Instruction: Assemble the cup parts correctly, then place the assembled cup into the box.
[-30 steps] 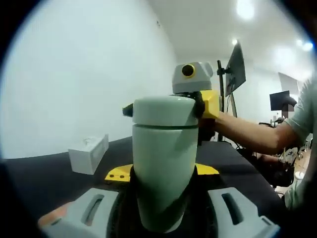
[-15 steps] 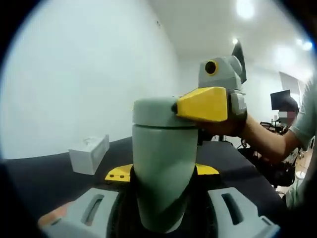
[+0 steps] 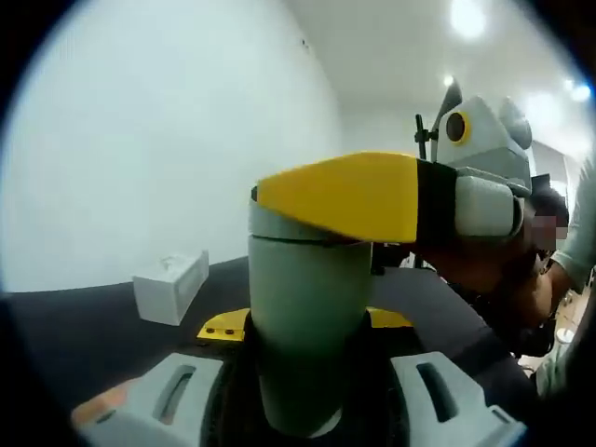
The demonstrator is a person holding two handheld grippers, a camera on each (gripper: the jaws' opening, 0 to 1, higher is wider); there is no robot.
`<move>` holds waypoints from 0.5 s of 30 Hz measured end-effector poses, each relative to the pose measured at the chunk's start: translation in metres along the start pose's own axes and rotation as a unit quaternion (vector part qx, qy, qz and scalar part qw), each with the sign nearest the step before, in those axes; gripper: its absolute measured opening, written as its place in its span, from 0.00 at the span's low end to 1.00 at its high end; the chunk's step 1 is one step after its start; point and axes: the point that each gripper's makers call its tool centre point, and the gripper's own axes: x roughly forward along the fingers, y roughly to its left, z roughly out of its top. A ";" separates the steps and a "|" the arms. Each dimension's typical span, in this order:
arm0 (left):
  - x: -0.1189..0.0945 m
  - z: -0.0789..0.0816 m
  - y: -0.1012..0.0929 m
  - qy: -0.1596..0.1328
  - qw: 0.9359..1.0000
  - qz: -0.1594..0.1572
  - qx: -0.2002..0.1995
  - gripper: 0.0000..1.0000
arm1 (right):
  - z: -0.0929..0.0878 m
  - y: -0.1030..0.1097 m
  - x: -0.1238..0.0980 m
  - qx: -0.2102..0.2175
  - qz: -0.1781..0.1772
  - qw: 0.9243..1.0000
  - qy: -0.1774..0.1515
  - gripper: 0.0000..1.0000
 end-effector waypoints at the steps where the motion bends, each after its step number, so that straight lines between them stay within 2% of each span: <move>1: 0.000 0.000 0.000 0.001 1.000 0.001 0.001 0.40 | -0.002 0.002 0.000 -0.013 0.018 1.000 0.011 0.42; 3: 0.000 0.000 -0.002 0.000 1.000 -0.002 0.001 0.40 | 0.000 0.005 -0.003 -0.007 0.057 0.998 0.013 0.45; 4: 0.001 0.000 -0.002 0.000 1.000 -0.002 0.001 0.40 | 0.002 0.013 -0.004 -0.017 0.100 0.995 0.011 0.50; 5: 0.001 0.000 -0.003 0.000 1.000 -0.003 0.003 0.40 | -0.001 0.008 -0.005 0.005 0.107 0.994 0.027 0.55; 6: 0.001 0.000 -0.004 0.001 1.000 -0.003 0.005 0.40 | -0.002 0.011 -0.006 -0.010 0.158 0.987 0.038 0.58; 7: 0.001 0.000 -0.004 0.001 1.000 -0.003 0.006 0.40 | -0.003 0.008 -0.007 0.000 0.166 0.985 0.047 0.59; 8: 0.001 0.000 -0.005 0.001 1.000 -0.003 0.007 0.40 | -0.004 0.003 -0.006 0.002 0.190 0.980 0.055 0.60; 9: 0.001 0.000 -0.006 0.000 1.000 -0.004 0.006 0.40 | -0.005 0.011 -0.012 -0.024 0.247 0.967 0.056 0.59; 10: 0.001 0.000 -0.005 0.000 1.000 -0.004 0.005 0.40 | 0.004 0.011 -0.011 -0.007 0.268 0.963 0.031 0.63; 11: 0.001 0.000 -0.004 0.000 1.000 -0.004 0.005 0.40 | 0.007 0.014 -0.015 -0.006 0.295 0.955 0.019 0.63; 12: 0.002 0.000 -0.004 0.000 1.000 -0.004 0.005 0.40 | 0.008 0.021 -0.023 -0.013 0.348 0.937 0.014 0.63; 13: 0.002 0.000 -0.004 0.000 1.000 -0.005 0.006 0.40 | 0.011 0.018 -0.021 0.012 0.354 0.935 0.010 0.65; 15: 0.002 0.000 -0.006 0.000 1.000 -0.005 0.006 0.40 | 0.007 0.021 -0.026 0.000 0.401 0.916 0.013 0.60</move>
